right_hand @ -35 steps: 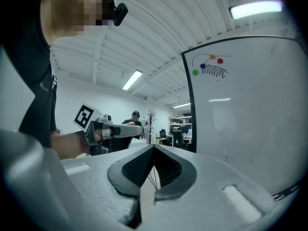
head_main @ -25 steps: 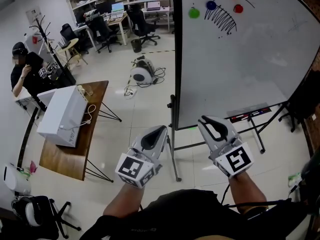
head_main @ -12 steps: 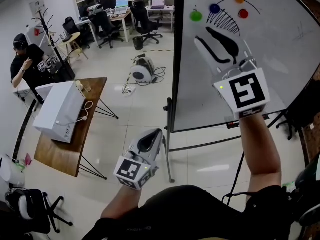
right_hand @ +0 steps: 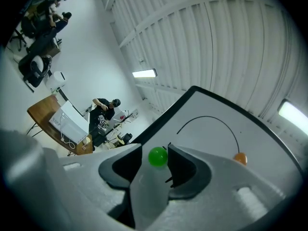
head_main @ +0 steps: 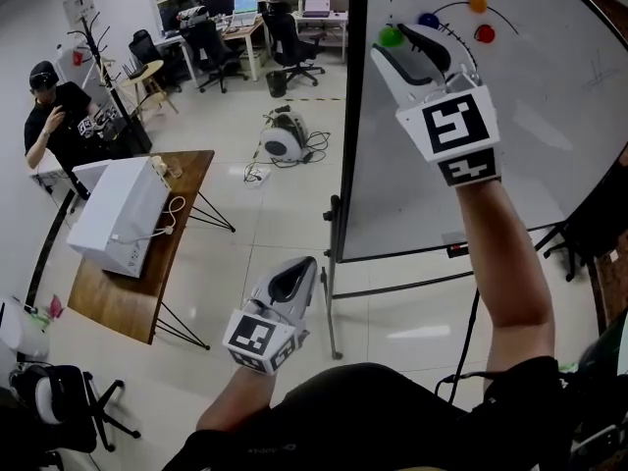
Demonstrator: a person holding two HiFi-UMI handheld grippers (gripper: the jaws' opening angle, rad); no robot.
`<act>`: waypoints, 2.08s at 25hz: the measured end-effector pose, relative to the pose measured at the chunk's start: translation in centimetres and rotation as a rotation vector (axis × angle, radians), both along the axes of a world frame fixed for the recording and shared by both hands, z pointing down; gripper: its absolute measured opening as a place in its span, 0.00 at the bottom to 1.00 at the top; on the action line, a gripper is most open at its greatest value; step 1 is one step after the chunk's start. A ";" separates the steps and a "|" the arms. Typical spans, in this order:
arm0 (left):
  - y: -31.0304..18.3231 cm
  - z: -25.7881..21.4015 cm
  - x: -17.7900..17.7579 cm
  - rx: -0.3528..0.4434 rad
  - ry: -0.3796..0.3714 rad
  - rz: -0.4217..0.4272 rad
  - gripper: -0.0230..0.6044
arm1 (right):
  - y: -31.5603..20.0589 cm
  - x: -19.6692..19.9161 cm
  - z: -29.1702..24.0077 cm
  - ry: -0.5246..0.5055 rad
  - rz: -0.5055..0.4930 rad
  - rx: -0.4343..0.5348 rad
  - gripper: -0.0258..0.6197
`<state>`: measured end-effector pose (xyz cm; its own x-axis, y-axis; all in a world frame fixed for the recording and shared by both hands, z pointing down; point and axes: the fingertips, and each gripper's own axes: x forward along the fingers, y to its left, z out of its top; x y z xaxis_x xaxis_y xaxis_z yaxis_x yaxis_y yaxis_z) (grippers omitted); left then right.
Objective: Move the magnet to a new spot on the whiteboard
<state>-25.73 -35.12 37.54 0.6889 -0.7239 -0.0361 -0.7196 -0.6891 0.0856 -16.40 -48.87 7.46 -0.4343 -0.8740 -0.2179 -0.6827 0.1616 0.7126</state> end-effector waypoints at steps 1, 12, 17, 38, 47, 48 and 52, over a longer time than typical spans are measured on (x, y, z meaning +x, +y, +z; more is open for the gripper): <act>0.0 0.1 0.0 -0.002 -0.001 -0.002 0.06 | -0.3 -0.1 0.0 0.002 0.008 -0.003 0.27; 0.7 0.5 -0.3 -0.013 -0.005 -0.003 0.06 | -0.9 0.3 0.0 0.031 0.058 0.001 0.21; 1.1 0.0 -0.1 -0.012 0.002 -0.010 0.06 | -0.3 0.4 0.6 -0.007 0.025 -0.043 0.21; 0.5 0.0 0.2 -0.001 0.035 -0.075 0.06 | 11.9 1.2 15.1 -0.476 -0.384 -0.390 0.21; 1.1 0.6 1.3 -0.003 0.015 -0.060 0.06 | 15.5 1.1 21.9 -0.489 -0.405 -0.481 0.21; 1.1 0.6 1.5 -0.003 0.016 -0.056 0.06 | 15.7 1.2 22.7 -0.485 -0.401 -0.488 0.21; 1.5 0.4 2.1 0.009 0.014 -0.042 0.06 | 16.5 2.2 26.0 -0.495 -0.379 -0.539 0.21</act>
